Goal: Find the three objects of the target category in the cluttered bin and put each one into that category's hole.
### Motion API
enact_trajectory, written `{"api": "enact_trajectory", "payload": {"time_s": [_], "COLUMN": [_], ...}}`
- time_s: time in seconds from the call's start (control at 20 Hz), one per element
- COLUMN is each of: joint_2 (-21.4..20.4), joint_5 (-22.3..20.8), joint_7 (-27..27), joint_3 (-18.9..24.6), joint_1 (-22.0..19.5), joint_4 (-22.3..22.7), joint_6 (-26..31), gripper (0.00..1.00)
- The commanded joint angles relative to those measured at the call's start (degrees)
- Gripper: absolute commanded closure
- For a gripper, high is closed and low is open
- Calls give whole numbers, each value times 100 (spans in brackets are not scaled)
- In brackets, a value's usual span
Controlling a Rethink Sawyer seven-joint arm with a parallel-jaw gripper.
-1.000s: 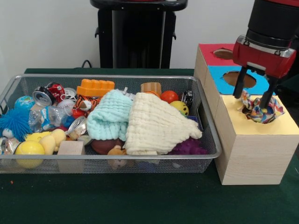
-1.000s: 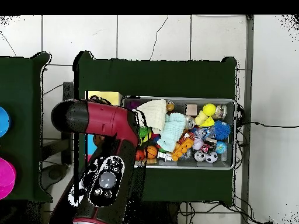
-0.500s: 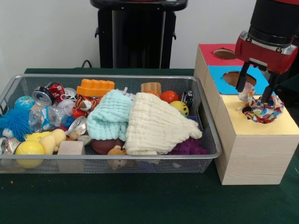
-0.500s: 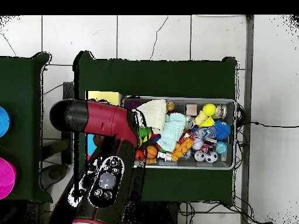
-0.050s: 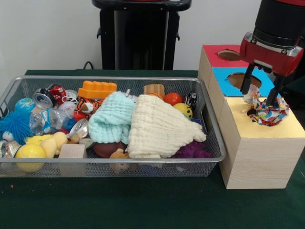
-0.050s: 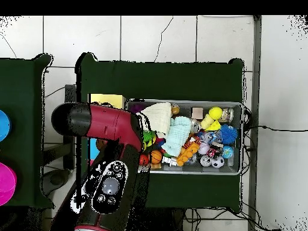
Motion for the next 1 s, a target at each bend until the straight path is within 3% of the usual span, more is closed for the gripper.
{"api": "enact_trajectory", "payload": {"time_s": [0.05, 0.45, 1.0], "joint_2": [266, 437, 691], "joint_5": [90, -160, -190], "joint_7": [1271, 1231, 1169], "joint_3": [335, 5, -306], "joint_1": [-3, 111, 157], "joint_4": [202, -58, -179], "joint_6": [112, -24, -345], "gripper": [0, 0, 0]}}
